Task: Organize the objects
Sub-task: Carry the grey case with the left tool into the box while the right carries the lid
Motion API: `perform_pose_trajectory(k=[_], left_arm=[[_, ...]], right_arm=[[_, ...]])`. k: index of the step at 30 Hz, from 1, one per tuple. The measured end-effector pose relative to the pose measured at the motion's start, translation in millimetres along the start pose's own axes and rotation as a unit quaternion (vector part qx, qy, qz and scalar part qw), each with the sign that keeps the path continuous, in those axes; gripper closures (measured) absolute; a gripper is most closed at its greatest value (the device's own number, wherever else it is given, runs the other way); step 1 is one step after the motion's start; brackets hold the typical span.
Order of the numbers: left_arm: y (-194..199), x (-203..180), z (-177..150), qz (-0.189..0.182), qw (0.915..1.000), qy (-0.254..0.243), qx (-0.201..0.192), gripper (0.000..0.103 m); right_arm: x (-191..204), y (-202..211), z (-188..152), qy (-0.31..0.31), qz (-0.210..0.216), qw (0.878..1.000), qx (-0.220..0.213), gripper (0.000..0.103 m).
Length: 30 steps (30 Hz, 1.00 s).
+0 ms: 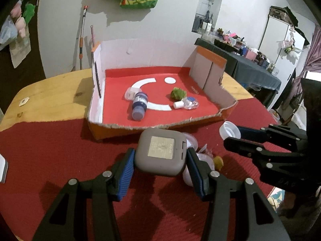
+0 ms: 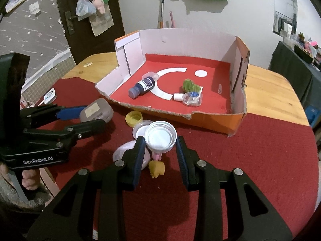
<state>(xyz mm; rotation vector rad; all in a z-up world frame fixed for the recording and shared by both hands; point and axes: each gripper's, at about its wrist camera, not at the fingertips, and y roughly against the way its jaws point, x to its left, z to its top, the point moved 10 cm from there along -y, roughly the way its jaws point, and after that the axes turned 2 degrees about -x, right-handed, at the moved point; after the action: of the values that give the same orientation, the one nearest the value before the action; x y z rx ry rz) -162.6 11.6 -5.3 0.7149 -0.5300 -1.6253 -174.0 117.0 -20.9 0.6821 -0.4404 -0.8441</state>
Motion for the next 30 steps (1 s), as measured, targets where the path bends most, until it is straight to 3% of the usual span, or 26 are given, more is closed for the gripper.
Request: perform_pose_trajectory(k=[11,24,30], left_arm=[[-8.7,-5.8,27.6,-0.017,0.9998,-0.006,-0.001,0.050],[-40.4,-4.8,47.3,-0.051,0.9979,0.002,0.039,0.050],[-57.2,-4.8,48.5,-0.048,0.9969,-0.010,0.062,0.050]], right_arm=[[-0.3,-5.4,24.6,0.003,0.021,1.000,0.002,0.073],[-22.1,-27.1,43.4,-0.014,0.035,0.999,0.033,0.073],[-27.5,-46.2,44.1,-0.003,0.030,0.998,0.063,0.073]])
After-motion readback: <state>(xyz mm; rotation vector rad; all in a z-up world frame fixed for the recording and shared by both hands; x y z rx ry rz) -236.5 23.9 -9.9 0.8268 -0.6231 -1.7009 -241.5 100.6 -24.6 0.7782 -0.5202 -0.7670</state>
